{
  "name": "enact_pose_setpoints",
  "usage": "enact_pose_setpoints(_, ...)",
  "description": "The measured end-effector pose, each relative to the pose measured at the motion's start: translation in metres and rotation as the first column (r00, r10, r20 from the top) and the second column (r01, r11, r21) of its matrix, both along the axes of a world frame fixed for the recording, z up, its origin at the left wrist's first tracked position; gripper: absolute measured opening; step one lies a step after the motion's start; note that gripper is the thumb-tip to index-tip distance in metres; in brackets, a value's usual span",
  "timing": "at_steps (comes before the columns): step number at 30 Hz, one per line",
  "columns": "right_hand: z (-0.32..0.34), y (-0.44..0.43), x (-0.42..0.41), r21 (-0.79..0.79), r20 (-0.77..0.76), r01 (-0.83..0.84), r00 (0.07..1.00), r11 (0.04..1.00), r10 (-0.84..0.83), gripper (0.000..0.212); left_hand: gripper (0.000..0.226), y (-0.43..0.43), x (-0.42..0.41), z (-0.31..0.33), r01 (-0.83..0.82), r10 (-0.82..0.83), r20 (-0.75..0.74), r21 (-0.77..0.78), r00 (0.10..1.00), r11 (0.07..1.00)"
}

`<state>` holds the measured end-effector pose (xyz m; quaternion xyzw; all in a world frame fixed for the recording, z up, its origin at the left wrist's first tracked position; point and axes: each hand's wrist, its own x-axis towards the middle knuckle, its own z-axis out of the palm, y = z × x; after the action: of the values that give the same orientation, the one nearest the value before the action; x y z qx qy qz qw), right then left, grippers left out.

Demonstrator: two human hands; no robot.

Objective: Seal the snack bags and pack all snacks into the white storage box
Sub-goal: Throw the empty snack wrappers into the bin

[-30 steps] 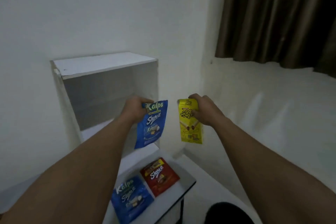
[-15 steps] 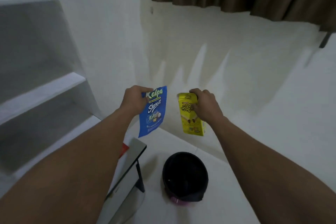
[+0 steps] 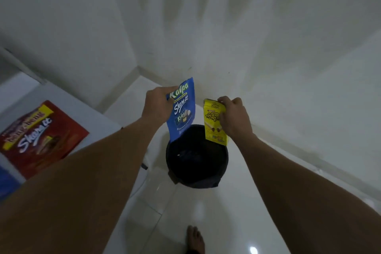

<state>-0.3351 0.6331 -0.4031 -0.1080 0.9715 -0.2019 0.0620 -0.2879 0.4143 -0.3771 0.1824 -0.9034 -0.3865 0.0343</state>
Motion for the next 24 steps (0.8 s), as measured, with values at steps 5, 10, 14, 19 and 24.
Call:
enact_pose_setpoints(5, -0.095, 0.010, -0.008, -0.037, 0.075, 0.038, 0.997, 0.999, -0.035, 0.050, 0.044, 0.020, -0.004, -0.099, 0.003, -0.004, 0.026, 0.040, 1.000, 0.999)
enact_pose_setpoints(10, -0.182, 0.018, 0.003, -0.026, 0.164, 0.076, 0.984, 0.997, -0.071, 0.048, 0.040, 0.051, 0.008, -0.192, -0.010, 0.006, 0.087, 0.049, 0.996, 0.999)
enact_pose_setpoints(14, -0.212, 0.025, 0.018, -0.015, 0.190, 0.064, 0.980, 0.998, -0.060, 0.046, 0.041, 0.063, 0.021, -0.233, -0.026, 0.021, 0.178, 0.029, 0.984, 0.999)
enact_pose_setpoints(19, -0.185, 0.030, 0.026, 0.029, 0.165, -0.021, 0.986, 0.999, 0.016, 0.042, 0.041, 0.060, 0.031, -0.221, 0.030, -0.018, 0.270, -0.039, 0.963, 0.999)
enact_pose_setpoints(24, -0.094, 0.018, 0.021, 0.136, 0.137, -0.112, 0.986, 0.984, 0.093, 0.044, 0.057, 0.037, 0.036, -0.123, 0.114, -0.081, 0.292, -0.096, 0.953, 0.989)
